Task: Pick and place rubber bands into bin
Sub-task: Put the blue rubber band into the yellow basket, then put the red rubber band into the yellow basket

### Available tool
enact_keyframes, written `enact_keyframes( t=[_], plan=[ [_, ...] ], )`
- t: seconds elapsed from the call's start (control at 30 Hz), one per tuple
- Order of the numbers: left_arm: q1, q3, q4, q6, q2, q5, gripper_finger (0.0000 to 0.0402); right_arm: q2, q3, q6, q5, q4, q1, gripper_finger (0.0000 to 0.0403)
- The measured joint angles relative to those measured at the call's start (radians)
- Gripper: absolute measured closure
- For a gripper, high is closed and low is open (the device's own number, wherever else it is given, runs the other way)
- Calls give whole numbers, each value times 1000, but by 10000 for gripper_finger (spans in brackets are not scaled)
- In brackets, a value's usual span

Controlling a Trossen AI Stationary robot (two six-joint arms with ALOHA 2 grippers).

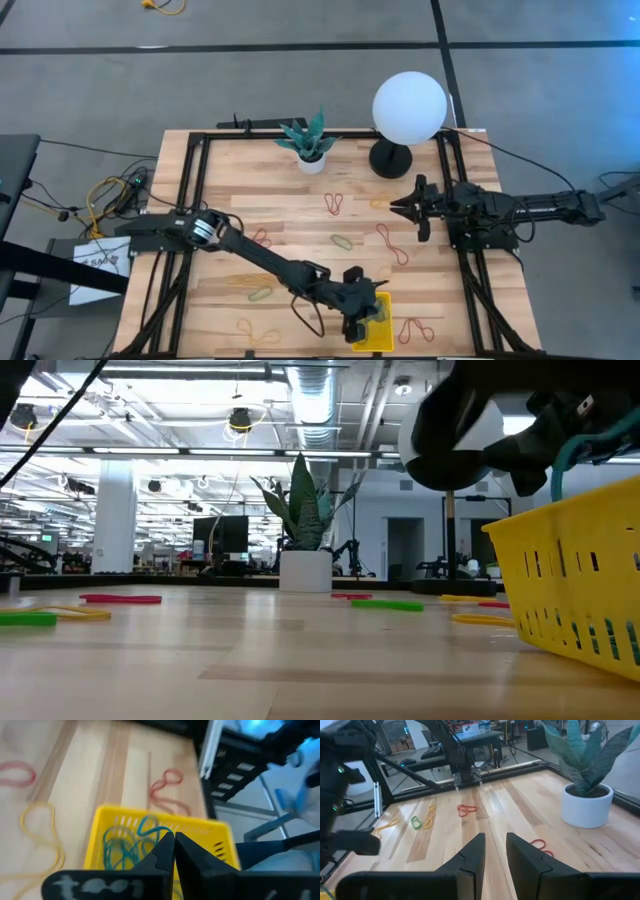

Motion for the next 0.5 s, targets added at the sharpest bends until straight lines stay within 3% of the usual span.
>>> enact_keyframes(
  t=[0.2,0.5],
  plan=[
    [0,-5,12,-16,38,-10,386,0,0,0,0,5,0,331],
    [1,4,-6,-17,46,-5,330,-1,0,-10,1,27,-1,331]
  ],
)
